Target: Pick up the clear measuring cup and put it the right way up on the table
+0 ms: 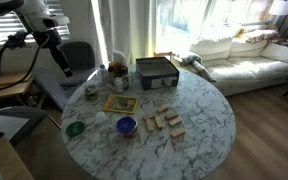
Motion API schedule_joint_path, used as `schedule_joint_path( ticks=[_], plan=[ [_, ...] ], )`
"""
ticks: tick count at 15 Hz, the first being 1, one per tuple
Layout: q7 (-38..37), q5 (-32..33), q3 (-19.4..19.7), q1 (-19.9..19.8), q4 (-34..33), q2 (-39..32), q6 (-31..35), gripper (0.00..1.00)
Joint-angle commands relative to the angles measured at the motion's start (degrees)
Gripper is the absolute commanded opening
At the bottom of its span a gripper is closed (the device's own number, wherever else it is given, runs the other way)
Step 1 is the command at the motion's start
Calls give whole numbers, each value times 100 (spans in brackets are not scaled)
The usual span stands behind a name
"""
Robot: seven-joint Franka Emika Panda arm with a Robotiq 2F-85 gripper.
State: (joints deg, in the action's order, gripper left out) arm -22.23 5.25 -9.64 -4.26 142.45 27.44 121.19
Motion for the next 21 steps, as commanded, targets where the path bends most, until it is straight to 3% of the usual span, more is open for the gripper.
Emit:
schedule_joint_path(
  ticks=[1, 16, 18, 21],
  plan=[
    [-29, 39, 73, 79, -11, -7, -18, 100],
    [-29, 39, 73, 79, -11, -7, -18, 100],
    [-170, -89, 168, -12, -51, -441, 276, 100],
    [252, -563, 489, 112, 37, -1126, 748, 100]
  ],
)
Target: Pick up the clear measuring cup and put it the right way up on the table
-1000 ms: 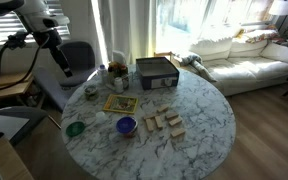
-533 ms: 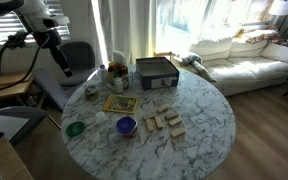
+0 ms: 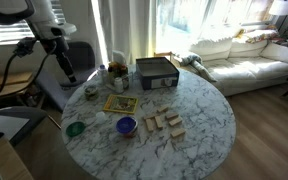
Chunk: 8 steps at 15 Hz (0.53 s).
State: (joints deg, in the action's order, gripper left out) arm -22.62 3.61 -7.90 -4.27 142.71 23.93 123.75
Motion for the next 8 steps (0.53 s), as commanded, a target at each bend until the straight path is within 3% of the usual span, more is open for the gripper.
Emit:
schedule_joint_path(
  ticks=[1, 3, 7, 8],
  plan=[
    [396, -505, 372, 133, 3, -1009, 614, 100],
    [816, -667, 474, 201, -4, -1489, 870, 100],
    [853, -457, 545, 143, -32, -2465, 1445, 100],
    [727, -431, 538, 176, 39, -2027, 1160, 100]
  ],
)
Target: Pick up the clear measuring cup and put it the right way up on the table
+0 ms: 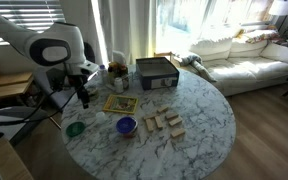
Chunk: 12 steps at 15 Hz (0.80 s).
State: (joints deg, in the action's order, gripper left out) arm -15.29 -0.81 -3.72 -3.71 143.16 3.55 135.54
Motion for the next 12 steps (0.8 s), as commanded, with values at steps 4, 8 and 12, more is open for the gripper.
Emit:
schedule_joint_path(
  ticks=[4, 8, 12],
  plan=[
    [0, 7, 143, 136, -75, -149, 59, 100],
    [-174, 138, 129, 134, -47, -166, 260, 100],
    [-172, 280, 141, 149, -11, -444, 783, 100]
  ],
)
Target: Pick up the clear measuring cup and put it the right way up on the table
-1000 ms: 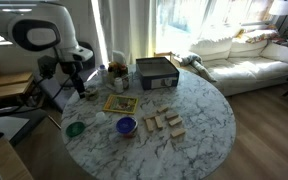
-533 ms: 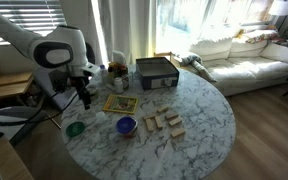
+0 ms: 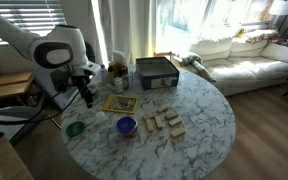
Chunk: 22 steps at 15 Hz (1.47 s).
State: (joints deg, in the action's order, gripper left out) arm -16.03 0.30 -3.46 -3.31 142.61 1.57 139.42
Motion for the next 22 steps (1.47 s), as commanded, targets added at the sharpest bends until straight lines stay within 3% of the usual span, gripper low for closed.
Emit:
schedule_joint_path(
  ticks=[1, 10, 16, 21, 22],
  plan=[
    [-122, 268, 137, 102, 32, -342, 501, 100],
    [166, 248, 349, 137, -115, -1143, 1379, 100],
    [180, 249, 477, 212, -252, -1525, 1582, 98],
    [126, 286, 583, 284, -401, -1738, 1575, 54],
    [133, 277, 595, 292, -432, -1774, 1569, 52]
  ],
)
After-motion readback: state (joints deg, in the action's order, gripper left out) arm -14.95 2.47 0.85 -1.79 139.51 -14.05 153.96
